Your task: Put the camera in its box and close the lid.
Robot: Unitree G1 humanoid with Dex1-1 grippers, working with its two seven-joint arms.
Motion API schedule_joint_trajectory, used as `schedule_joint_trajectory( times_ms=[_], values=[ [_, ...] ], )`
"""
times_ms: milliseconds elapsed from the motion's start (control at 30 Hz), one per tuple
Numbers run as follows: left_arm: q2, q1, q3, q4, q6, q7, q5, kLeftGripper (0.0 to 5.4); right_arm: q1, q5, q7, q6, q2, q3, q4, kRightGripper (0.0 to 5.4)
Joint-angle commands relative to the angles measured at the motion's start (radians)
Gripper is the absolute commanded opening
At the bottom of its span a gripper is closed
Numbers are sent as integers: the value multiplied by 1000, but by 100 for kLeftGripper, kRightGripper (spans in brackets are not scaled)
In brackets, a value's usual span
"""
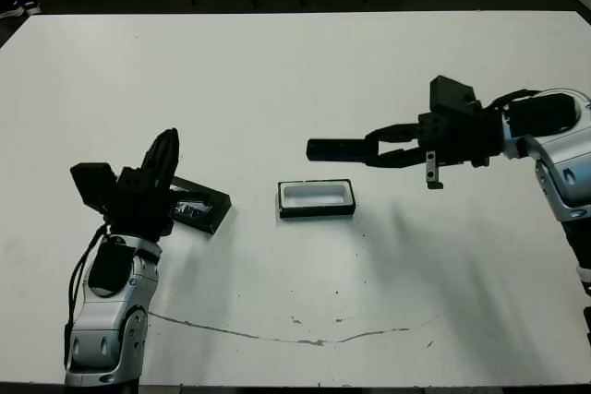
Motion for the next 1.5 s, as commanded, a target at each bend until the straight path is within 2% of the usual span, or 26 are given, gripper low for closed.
schedule_joint_trajectory(
  times_ms=[33, 267, 567, 900, 1000, 1333, 1500],
  values=[
    [2, 23, 0, 3, 11, 11, 10, 0, -10, -13, 11, 42, 2, 31, 4, 30],
    [-2, 24, 0, 5, 12, 11, 9, 0, -5, -19, 26, -30, 24, 54, 38, 30],
    [1, 25, 0, 12, 3, 6, 11, 0, -19, -13, 68, 26, 39, 69, 59, 30],
    [-4, 27, -2, 7, 12, 8, 6, 0, -32, -32, 80, -17, 53, 77, 99, 30],
    [-6, 27, -3, 7, 9, 10, 7, 0, -35, -46, 80, -61, 64, 84, 127, 30],
    [-6, 28, -5, 17, -6, 8, 10, 0, -56, -78, 87, -95, 91, 108, 179, 30],
    [-4, 28, -5, 22, -12, 4, 10, 0, -58, -88, 91, -140, 94, 110, 186, 30]
  ],
)
